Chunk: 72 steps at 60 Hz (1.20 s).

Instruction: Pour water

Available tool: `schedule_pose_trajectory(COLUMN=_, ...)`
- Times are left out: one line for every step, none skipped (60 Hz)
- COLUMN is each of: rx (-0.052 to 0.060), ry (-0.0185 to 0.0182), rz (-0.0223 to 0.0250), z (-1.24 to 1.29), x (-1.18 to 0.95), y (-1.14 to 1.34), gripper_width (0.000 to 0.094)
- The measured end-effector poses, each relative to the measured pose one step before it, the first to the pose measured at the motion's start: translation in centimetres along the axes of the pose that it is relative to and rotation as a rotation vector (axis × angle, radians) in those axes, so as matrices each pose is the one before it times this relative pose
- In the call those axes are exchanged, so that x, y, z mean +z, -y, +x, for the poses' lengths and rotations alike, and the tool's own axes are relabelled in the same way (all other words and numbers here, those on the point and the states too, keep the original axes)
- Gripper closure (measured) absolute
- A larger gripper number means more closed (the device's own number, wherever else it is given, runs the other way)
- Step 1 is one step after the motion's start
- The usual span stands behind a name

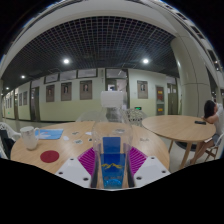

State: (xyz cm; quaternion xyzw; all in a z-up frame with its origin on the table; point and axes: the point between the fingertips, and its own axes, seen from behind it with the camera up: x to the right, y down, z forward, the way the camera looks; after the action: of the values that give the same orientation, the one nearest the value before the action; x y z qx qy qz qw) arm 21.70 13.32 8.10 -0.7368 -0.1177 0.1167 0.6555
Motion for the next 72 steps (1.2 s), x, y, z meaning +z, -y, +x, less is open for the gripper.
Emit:
schedule_pose_trajectory(rx=-0.0049, ry=-0.00356, rz=-0.00201, z=0.413, x=-0.779, y=0.086, gripper_width=0.0523)
schedule_pose_trajectory(rx=-0.008, ry=-0.00184, rz=-0.00158, z=-0.216, x=0.422, y=-0.097, gripper_width=0.0541)
schedule_pose_trajectory(rx=-0.0078, ry=-0.00193, rz=-0.0024, z=-0.015, x=0.107, y=0.006, gripper_width=0.0552)
schedule_pose_trajectory(rx=-0.0076, ry=-0.00096, rz=-0.00128, z=-0.038, x=0.071, y=0.012, gripper_width=0.0554)
schedule_pose_trajectory(rx=-0.0083, ry=0.00038, rz=-0.00026, z=-0.09, x=0.1, y=0.042, gripper_width=0.0585)
schedule_pose_trajectory(rx=-0.0106, ry=-0.00047, rz=0.00038, z=-0.074, x=0.056, y=0.02, gripper_width=0.0598)
schedule_pose_trajectory(rx=-0.0113, ry=0.00005, rz=-0.00079, z=-0.046, x=-0.319, y=-0.055, gripper_width=0.0606)
schedule_pose_trajectory(rx=-0.0075, ry=-0.00249, rz=0.00113, z=-0.162, x=0.044, y=-0.076, gripper_width=0.0614)
schedule_pose_trajectory(rx=-0.0065, ry=-0.00228, rz=-0.00221, z=-0.064, x=0.047, y=0.002, gripper_width=0.0616)
schedule_pose_trajectory(rx=-0.0067, ry=-0.00373, rz=-0.00402, z=-0.034, x=0.012, y=-0.002, gripper_width=0.0621)
schedule_pose_trajectory(rx=-0.0082, ry=-0.00318, rz=-0.0051, z=-0.075, x=0.058, y=0.014, gripper_width=0.0623)
schedule_pose_trajectory(rx=-0.0116, ry=-0.00378, rz=-0.00634, z=-0.082, x=0.011, y=0.022, gripper_width=0.0624)
schedule_pose_trajectory(rx=-0.0145, ry=-0.00643, rz=-0.00808, z=-0.037, x=0.06, y=0.005, gripper_width=0.0624)
schedule_pose_trajectory(rx=-0.0164, ry=-0.00822, rz=-0.00695, z=-0.044, x=0.05, y=0.068, gripper_width=0.0624)
schedule_pose_trajectory(rx=-0.0162, ry=-0.00957, rz=-0.00079, z=-0.019, x=0.034, y=0.237, gripper_width=0.0624)
schedule_pose_trajectory(rx=-0.0179, ry=-0.00919, rz=0.00184, z=0.208, x=-0.289, y=0.322, gripper_width=0.0623)
schedule_pose_trajectory(rx=-0.022, ry=-0.00918, rz=0.00202, z=0.061, x=-0.08, y=0.347, gripper_width=0.0623)
schedule_pose_trajectory(rx=-0.0259, ry=-0.01035, rz=0.00098, z=0.021, x=-0.017, y=0.486, gripper_width=0.0624)
schedule_pose_trajectory(rx=-0.0289, ry=-0.01206, rz=0.00132, z=0.066, x=-0.031, y=0.564, gripper_width=0.0625)
schedule_pose_trajectory(rx=-0.0296, ry=-0.01163, rz=0.00274, z=-0.068, x=0.064, y=0.641, gripper_width=0.0625)
schedule_pose_trajectory(rx=-0.0319, ry=-0.01036, rz=0.00381, z=-0.014, x=0.016, y=0.743, gripper_width=0.0625)
schedule_pose_trajectory(rx=-0.035, ry=-0.00645, rz=0.00479, z=0.015, x=0.271, y=0.923, gripper_width=0.0623)
schedule_pose_trajectory(rx=-0.0345, ry=-0.00911, rz=0.00663, z=-0.531, x=0.091, y=0.912, gripper_width=0.0624)
schedule_pose_trajectory(rx=-0.0387, ry=-0.0066, rz=0.00554, z=-0.243, x=0.198, y=0.937, gripper_width=0.0625)
schedule_pose_trajectory(rx=-0.0426, ry=-0.00596, rz=0.00552, z=-0.209, x=0.045, y=0.943, gripper_width=0.0626)
schedule_pose_trajectory(rx=-0.0442, ry=-0.00767, rz=0.00713, z=-0.171, x=0.048, y=1.045, gripper_width=0.0624)
schedule_pose_trajectory(rx=-0.047, ry=-0.00734, rz=0.00845, z=-0.174, x=0.072, y=1.08, gripper_width=0.0624)
schedule_pose_trajectory(rx=-0.0492, ry=-0.00647, rz=0.0086, z=-0.208, x=0.063, y=1.104, gripper_width=0.0623)
schedule_pose_trajectory(rx=-0.0515, ry=-0.0086, rz=0.01376, z=-0.576, x=0.593, y=1.158, gripper_width=0.0624)
schedule_pose_trajectory(rx=-0.0515, ry=-0.00803, rz=0.00959, z=-0.036, x=0.106, y=1.268, gripper_width=0.0625)
schedule_pose_trajectory(rx=-0.0551, ry=-0.00639, rz=0.00951, z=-0.122, x=0.094, y=1.22, gripper_width=0.0625)
schedule_pose_trajectory(rx=-0.057, ry=-0.00633, rz=0.00975, z=-0.12, x=0.079, y=1.255, gripper_width=0.0624)
schedule_pose_trajectory(rx=-0.0591, ry=-0.00667, rz=0.01047, z=-0.088, x=0.092, y=1.251, gripper_width=0.0625)
schedule_pose_trajectory(rx=-0.0605, ry=-0.00661, rz=0.01097, z=-0.091, x=0.11, y=1.204, gripper_width=0.0625)
schedule_pose_trajectory(rx=-0.0612, ry=-0.00616, rz=0.01147, z=-0.114, x=0.109, y=1.202, gripper_width=0.0623)
schedule_pose_trajectory(rx=-0.0627, ry=0.01062, rz=0.01364, z=0.557, x=-0.475, y=1.623, gripper_width=0.0624)
schedule_pose_trajectory(rx=-0.0595, ry=-0.01666, rz=0.01611, z=-1.356, x=0.825, y=0.979, gripper_width=0.0625)
schedule_pose_trajectory(rx=-0.0597, ry=-0.00832, rz=0.01186, z=-0.187, x=-0.025, y=1.293, gripper_width=0.0625)
schedule_pose_trajectory(rx=-0.0591, ry=-0.00618, rz=0.01272, z=-0.117, x=0.05, y=1.227, gripper_width=0.0625)
schedule_pose_trajectory(rx=-0.0609, ry=-0.00458, rz=0.01327, z=-0.21, x=0.056, y=1.213, gripper_width=0.0624)
schedule_pose_trajectory(rx=-0.0617, ry=-0.00293, rz=0.01255, z=-0.209, x=0.03, y=1.204, gripper_width=0.0624)
schedule_pose_trajectory(rx=-0.0611, ry=-0.00303, rz=0.01159, z=-0.179, x=0.054, y=1.164, gripper_width=0.0624)
schedule_pose_trajectory(rx=-0.0604, ry=-0.00298, rz=0.01254, z=-0.236, x=0.116, y=1.155, gripper_width=0.0625)
schedule_pose_trajectory(rx=-0.0592, ry=0.01293, rz=0.01515, z=0.558, x=0.304, y=0.986, gripper_width=0.0624)
schedule_pose_trajectory(rx=-0.0564, ry=-0.01154, rz=0.01042, z=-0.771, x=0.257, y=1.131, gripper_width=0.0624)
schedule_pose_trajectory(rx=-0.0551, ry=-0.00336, rz=0.00857, z=-0.273, x=0.17, y=1.054, gripper_width=0.0624)
schedule_pose_trajectory(rx=-0.0536, ry=-0.00135, rz=0.00617, z=-0.178, x=0.092, y=0.888, gripper_width=0.0625)
schedule_pose_trajectory(rx=-0.0524, ry=-0.00176, rz=0.00336, z=-0.167, x=0.115, y=0.753, gripper_width=0.0625)
schedule_pose_trajectory(rx=-0.0526, ry=-0.00225, rz=0.00093, z=-0.168, x=0.123, y=0.622, gripper_width=0.0626)
schedule_pose_trajectory(rx=-0.0536, ry=-0.00349, rz=0.00011, z=-0.063, x=0.117, y=0.537, gripper_width=0.0625)
schedule_pose_trajectory(rx=-0.0566, ry=0.00513, rz=-0.00236, z=0.895, x=-0.045, y=0.33, gripper_width=0.0623)
schedule_pose_trajectory(rx=-0.0576, ry=-0.00739, rz=0.00166, z=-0.431, x=0.47, y=0.137, gripper_width=0.0622)
schedule_pose_trajectory(rx=-0.0573, ry=-0.00715, rz=-0.00273, z=0.174, x=0.059, y=0.284, gripper_width=0.062)
schedule_pose_trajectory(rx=-0.0553, ry=-0.00817, rz=-0.00059, z=0.157, x=0.065, y=0.261, gripper_width=0.0624)
schedule_pose_trajectory(rx=-0.0499, ry=-0.01053, rz=0.00201, z=0.204, x=-0.039, y=0.295, gripper_width=0.0624)
schedule_pose_trajectory(rx=-0.0452, ry=-0.01096, rz=0.00691, z=0.233, x=-0.017, y=0.459, gripper_width=0.0623)
schedule_pose_trajectory(rx=-0.0419, ry=-0.00735, rz=0.00006, z=0.187, x=-0.019, y=0.258, gripper_width=0.0622)
schedule_pose_trajectory(rx=-0.0383, ry=-0.0058, rz=-0.00557, z=0.163, x=0.026, y=0.084, gripper_width=0.0622)
schedule_pose_trajectory(rx=-0.0397, ry=-0.00167, rz=-0.01093, z=0.312, x=0.24, y=0.224, gripper_width=0.0625)
schedule_pose_trajectory(rx=-0.031, ry=-0.00459, rz=-0.00519, z=0.134, x=-0.026, y=-0.051, gripper_width=0.0619)
schedule_pose_trajectory(rx=-0.0335, ry=0.00215, rz=0.00328, z=-0.362, x=0.616, y=0.172, gripper_width=0.0621)
schedule_pose_trajectory(rx=-0.0248, ry=-0.0009, rz=0.0008, z=-0.014, x=0.004, y=0.095, gripper_width=0.0621)
schedule_pose_trajectory(rx=-0.0183, ry=-0.00026, rz=0.00229, z=0.003, x=0.001, y=0.095, gripper_width=0.0622)
schedule_pose_trajectory(rx=-0.0122, ry=0.00085, rz=0.00279, z=-0.078, x=0.027, y=0.097, gripper_width=0.0622)
schedule_pose_trajectory(rx=-0.008, ry=0.00181, rz=0.00069, z=-0.051, x=-0.007, y=-0.01, gripper_width=0.0622)
schedule_pose_trajectory(rx=-0.0049, ry=0.00424, rz=-0.00224, z=0.005, x=-0.464, y=-0.444, gripper_width=0.062)
schedule_pose_trajectory(rx=-0.0039, ry=0.00453, rz=-0.00179, z=-0.131, x=0.638, y=0.347, gripper_width=0.0622)
schedule_pose_trajectory(rx=0.0004, ry=0.00171, rz=-0.00147, z=-0.04, x=-0.084, y=-0.176, gripper_width=0.0621)
schedule_pose_trajectory(rx=0.0043, ry=0.00243, rz=-0.00081, z=-0.054, x=-0.053, y=-0.145, gripper_width=0.062)
schedule_pose_trajectory(rx=0.0092, ry=0.00319, rz=0.00045, z=-0.084, x=-0.077, y=-0.144, gripper_width=0.062)
schedule_pose_trajectory(rx=0.0141, ry=0.00458, rz=0.00072, z=-0.106, x=-0.03, y=-0.123, gripper_width=0.0621)
schedule_pose_trajectory(rx=0.0233, ry=0.00373, rz=-0.00104, z=-0.19, x=0.314, y=0.256, gripper_width=0.062)
